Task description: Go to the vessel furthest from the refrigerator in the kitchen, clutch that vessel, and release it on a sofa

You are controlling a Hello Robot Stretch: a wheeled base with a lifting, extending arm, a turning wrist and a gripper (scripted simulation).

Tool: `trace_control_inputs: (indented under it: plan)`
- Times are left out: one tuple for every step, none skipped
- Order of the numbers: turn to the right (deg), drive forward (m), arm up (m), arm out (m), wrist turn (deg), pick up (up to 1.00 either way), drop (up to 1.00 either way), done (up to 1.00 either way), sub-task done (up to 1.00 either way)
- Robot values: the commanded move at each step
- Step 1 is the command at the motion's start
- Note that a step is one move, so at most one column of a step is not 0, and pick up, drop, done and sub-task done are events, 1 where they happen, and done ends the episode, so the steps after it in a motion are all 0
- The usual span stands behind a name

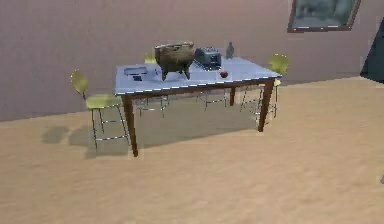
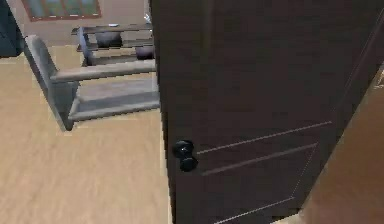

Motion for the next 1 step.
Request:
trace_control_inputs:
  plan:
    - [39.0, 0.00, 0.00, 0.00, 0.0, 0.00, 0.00, 0.00, 0.00]
